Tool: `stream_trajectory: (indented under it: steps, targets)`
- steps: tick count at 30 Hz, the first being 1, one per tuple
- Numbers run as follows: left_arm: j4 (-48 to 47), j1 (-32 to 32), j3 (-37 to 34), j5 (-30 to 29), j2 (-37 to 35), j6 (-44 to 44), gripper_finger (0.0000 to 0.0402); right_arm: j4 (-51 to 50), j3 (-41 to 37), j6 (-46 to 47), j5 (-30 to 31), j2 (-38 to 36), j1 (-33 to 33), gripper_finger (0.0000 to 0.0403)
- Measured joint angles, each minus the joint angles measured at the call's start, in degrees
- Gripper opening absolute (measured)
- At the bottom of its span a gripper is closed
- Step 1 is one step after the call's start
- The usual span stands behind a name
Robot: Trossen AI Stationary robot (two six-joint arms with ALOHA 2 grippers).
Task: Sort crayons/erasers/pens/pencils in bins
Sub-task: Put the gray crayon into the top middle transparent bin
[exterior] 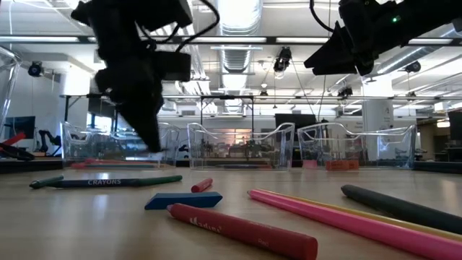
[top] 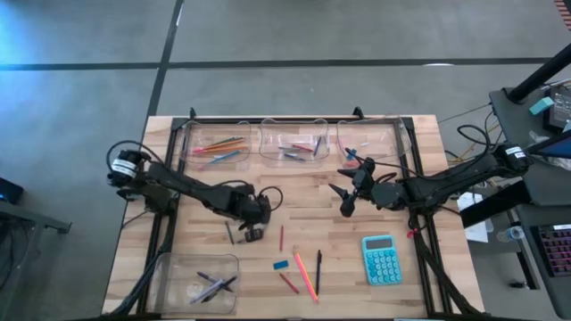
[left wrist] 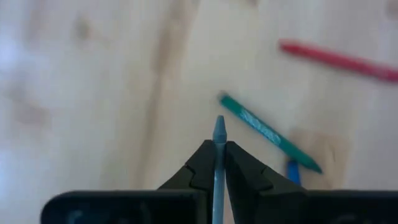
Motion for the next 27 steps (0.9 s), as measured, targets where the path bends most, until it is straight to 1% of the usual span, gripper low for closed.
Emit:
stream_trajectory:
  steps: [4,7,10,12,14,16,19,22,25,27]
  targets:
    - [-1.47,1.99,2.79,-4.09,-2.94,4.37,0.001,-0.01,0.0,0.0,0.01,0.0,-0.02,0.0244]
    - [-1.18,4.4,5.15,-8.02,-4.59,11.04,0.001,0.01,0.0,0.01,-0.01,0.0,-0.02,0.0244]
    - [0.06,8.11,8.58,-12.56,-4.89,21.02,0.001,0.21,0.0,0.01,-0.01,0.0,-0.02,0.0244]
    - [1.96,11.12,10.24,-13.03,-4.52,29.64,0.001,0.49,0.0,0.02,0.01,0.0,-0.02,0.0244]
    - [5.93,14.23,11.49,-12.79,-3.75,38.02,0.001,0.49,0.0,0.0,-0.01,0.0,-0.02,0.0244]
    - [9.08,17.68,12.5,-12.7,-2.51,42.83,0.001,0.63,0.0,0.0,0.0,0.0,-0.02,0.0244]
    - [11.18,22.67,14.82,-10.93,-0.32,45.96,0.001,0.67,0.0,-0.02,0.01,0.0,-0.02,0.0244]
    - [11.15,26.07,16.81,-8.19,1.45,46.1,0.0016,0.64,0.0,-0.02,0.0,0.0,-0.02,0.0244]
    - [11.0,27.45,17.53,-7.2,2.11,46.03,0.0044,0.51,0.0,-0.2,-0.01,0.0,-0.02,0.0244]
    - [10.86,27.65,17.85,-7.22,2.17,46.01,0.0075,0.45,0.0,-0.25,-0.01,0.0,-0.04,0.0244]
